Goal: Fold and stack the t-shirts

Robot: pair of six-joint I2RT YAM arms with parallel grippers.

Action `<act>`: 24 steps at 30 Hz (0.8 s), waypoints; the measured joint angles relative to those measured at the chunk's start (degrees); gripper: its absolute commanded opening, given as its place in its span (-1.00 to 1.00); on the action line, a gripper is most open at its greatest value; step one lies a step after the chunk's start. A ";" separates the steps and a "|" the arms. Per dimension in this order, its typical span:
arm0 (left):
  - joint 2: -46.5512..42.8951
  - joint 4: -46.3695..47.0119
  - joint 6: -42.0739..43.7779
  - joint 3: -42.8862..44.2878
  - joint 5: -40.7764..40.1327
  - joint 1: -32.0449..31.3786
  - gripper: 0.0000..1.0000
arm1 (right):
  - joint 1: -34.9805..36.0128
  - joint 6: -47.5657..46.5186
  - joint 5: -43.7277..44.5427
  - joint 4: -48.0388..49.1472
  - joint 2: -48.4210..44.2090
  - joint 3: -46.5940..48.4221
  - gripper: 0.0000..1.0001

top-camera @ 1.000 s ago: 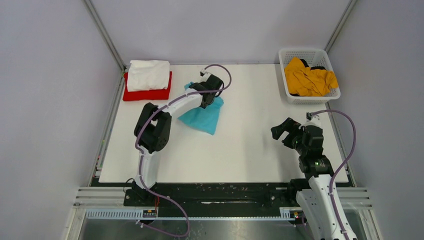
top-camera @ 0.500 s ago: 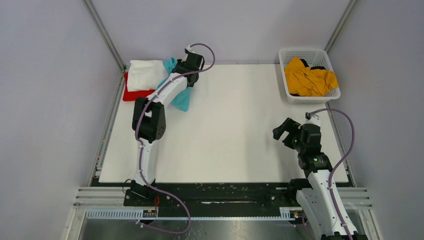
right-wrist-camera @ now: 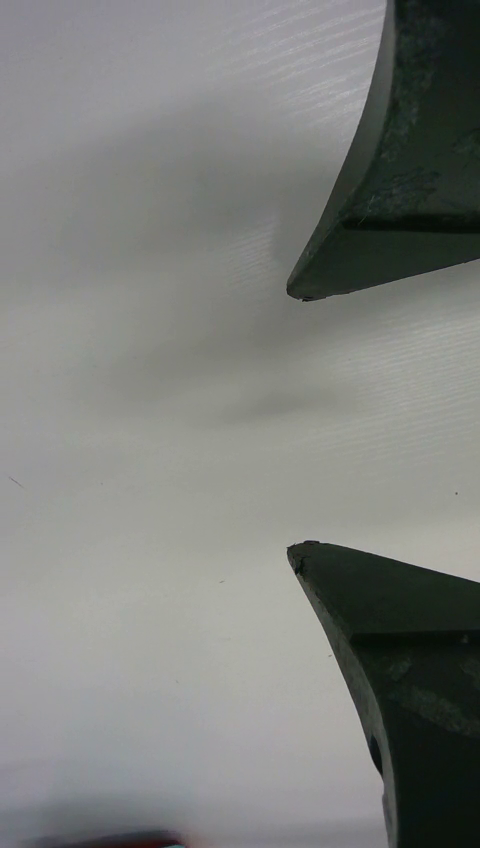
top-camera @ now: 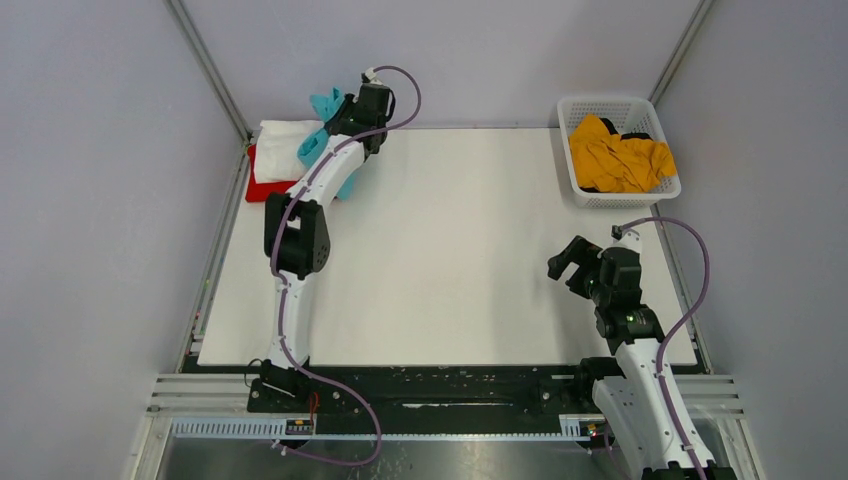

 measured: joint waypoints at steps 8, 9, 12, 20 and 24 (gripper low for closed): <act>-0.20 2.12 3.32 2.12 0.31 0.00 -1.00 | 0.00 0.00 0.15 0.02 0.11 -0.15 0.99; -0.20 2.25 3.45 2.27 0.35 0.09 -1.00 | 0.00 0.00 0.15 0.02 0.11 -0.15 0.99; -0.20 2.84 3.98 2.82 0.46 0.55 -1.00 | 0.00 0.00 0.15 0.02 0.11 -0.15 0.99; -0.20 3.74 3.98 3.72 1.95 3.78 -1.00 | 0.00 -0.04 0.57 0.02 0.37 -0.15 0.99; -0.20 4.00 3.98 3.98 3.72 6.10 -1.00 | 0.00 -0.22 0.90 0.02 1.07 -0.15 0.99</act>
